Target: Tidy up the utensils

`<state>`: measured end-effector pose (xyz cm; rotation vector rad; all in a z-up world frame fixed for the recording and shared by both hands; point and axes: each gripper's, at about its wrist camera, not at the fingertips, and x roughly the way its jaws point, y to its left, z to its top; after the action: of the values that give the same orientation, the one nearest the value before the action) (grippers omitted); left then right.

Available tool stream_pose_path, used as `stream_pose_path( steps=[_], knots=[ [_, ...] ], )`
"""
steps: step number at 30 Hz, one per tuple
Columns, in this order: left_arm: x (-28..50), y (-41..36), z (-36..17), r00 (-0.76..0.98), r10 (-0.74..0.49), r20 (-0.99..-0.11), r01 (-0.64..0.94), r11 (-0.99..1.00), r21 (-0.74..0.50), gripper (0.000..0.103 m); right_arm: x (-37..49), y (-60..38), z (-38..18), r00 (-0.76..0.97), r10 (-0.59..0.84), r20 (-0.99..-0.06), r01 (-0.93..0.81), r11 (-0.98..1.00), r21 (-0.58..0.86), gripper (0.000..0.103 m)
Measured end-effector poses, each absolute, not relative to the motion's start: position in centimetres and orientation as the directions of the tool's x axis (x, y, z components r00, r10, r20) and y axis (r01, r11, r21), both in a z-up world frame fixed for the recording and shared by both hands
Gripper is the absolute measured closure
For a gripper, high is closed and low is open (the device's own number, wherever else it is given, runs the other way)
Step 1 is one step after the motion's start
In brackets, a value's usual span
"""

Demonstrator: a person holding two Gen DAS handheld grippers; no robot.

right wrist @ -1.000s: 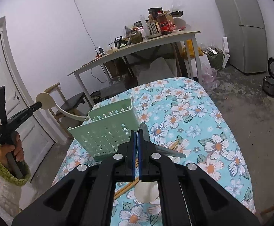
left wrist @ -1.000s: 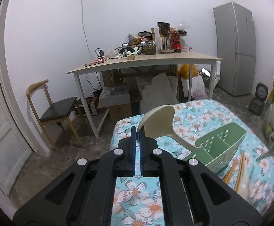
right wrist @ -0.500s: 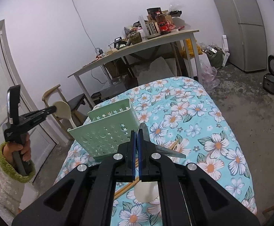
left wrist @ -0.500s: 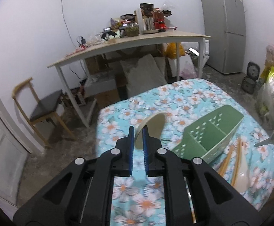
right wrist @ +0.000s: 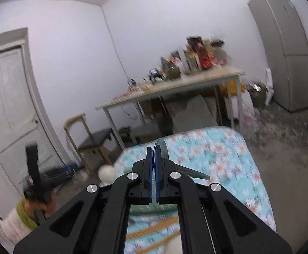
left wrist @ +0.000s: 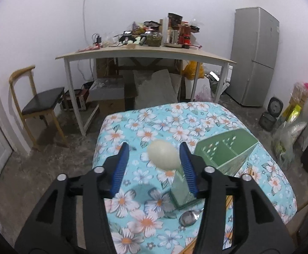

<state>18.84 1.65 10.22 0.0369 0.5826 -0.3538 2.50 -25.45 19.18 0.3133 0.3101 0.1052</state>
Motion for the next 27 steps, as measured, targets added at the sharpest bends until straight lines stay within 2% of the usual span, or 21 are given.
stream_pose_path(
  steps=[4, 11, 18, 27],
  knots=[
    [18.1, 3.7, 8.2, 0.755, -0.314, -0.576, 0.301, 0.946, -0.122, 0.049, 4.5, -25.1, 21.0, 0.947, 0.221, -0.231, -0.133, 0.929, 0.345, 0.101],
    [17.3, 5.8, 4.4, 0.694, -0.322, -0.644, 0.265, 0.946, -0.188, 0.045, 8.6, -25.5, 20.0, 0.889, 0.386, -0.248, -0.213, 0.826, 0.522, 0.101],
    [17.6, 6.4, 3.3, 0.682, -0.323, -0.656, 0.246, 0.946, -0.209, 0.045, 9.4, -25.4, 19.0, 0.862, 0.429, -0.270, -0.211, 0.787, 0.580, 0.101],
    [17.5, 6.5, 2.9, 0.673, -0.343, -0.655, 0.254, 0.939, -0.230, 0.045, 12.7, -25.6, 14.7, 0.819, 0.442, -0.365, -0.125, 0.760, 0.638, 0.101]
  ],
)
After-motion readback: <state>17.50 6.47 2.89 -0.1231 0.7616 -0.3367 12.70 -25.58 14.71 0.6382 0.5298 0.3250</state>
